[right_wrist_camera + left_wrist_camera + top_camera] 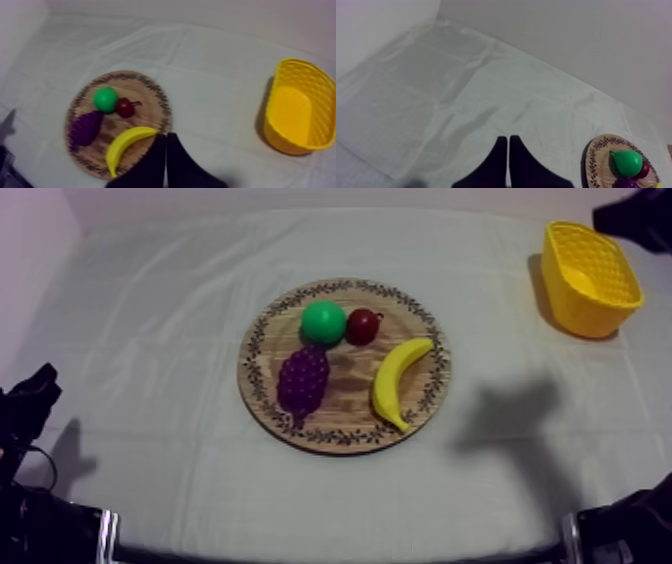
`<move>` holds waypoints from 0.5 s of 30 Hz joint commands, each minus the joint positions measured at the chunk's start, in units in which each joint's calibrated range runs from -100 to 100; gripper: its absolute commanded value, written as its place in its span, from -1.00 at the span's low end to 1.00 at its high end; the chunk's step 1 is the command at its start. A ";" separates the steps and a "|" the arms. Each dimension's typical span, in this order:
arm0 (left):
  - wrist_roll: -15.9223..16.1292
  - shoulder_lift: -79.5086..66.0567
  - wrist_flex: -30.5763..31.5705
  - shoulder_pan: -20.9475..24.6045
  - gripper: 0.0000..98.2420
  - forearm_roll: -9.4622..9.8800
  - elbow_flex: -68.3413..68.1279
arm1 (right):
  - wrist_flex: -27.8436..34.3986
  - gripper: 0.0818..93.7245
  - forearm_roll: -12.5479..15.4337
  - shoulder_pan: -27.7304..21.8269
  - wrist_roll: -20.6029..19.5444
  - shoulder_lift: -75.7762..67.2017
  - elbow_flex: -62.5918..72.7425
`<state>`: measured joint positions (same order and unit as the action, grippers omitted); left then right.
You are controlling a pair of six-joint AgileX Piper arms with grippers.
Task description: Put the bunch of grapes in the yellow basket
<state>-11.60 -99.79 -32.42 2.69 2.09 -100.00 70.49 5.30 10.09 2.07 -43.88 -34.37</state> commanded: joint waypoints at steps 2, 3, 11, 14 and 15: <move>0.00 0.05 0.01 0.03 -1.00 -0.01 0.00 | 4.45 -0.99 0.73 3.08 -1.94 10.40 13.09; 0.00 0.05 0.01 0.03 -1.00 -0.01 0.00 | 5.27 -0.99 1.02 3.77 -2.34 12.39 14.59; 0.00 0.05 0.01 0.03 -1.00 -0.01 0.00 | 8.62 -0.99 3.26 7.35 -4.82 27.21 23.77; 0.00 0.05 0.01 0.03 -1.00 -0.01 0.00 | 9.29 -0.99 3.31 8.46 -6.15 32.54 26.77; 0.00 0.05 0.01 0.03 -1.00 -0.01 0.00 | 9.43 -0.99 3.14 8.92 -6.74 34.31 27.70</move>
<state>-11.60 -99.79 -32.42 2.69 2.09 -100.00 79.77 8.66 18.53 -3.97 -14.29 -8.15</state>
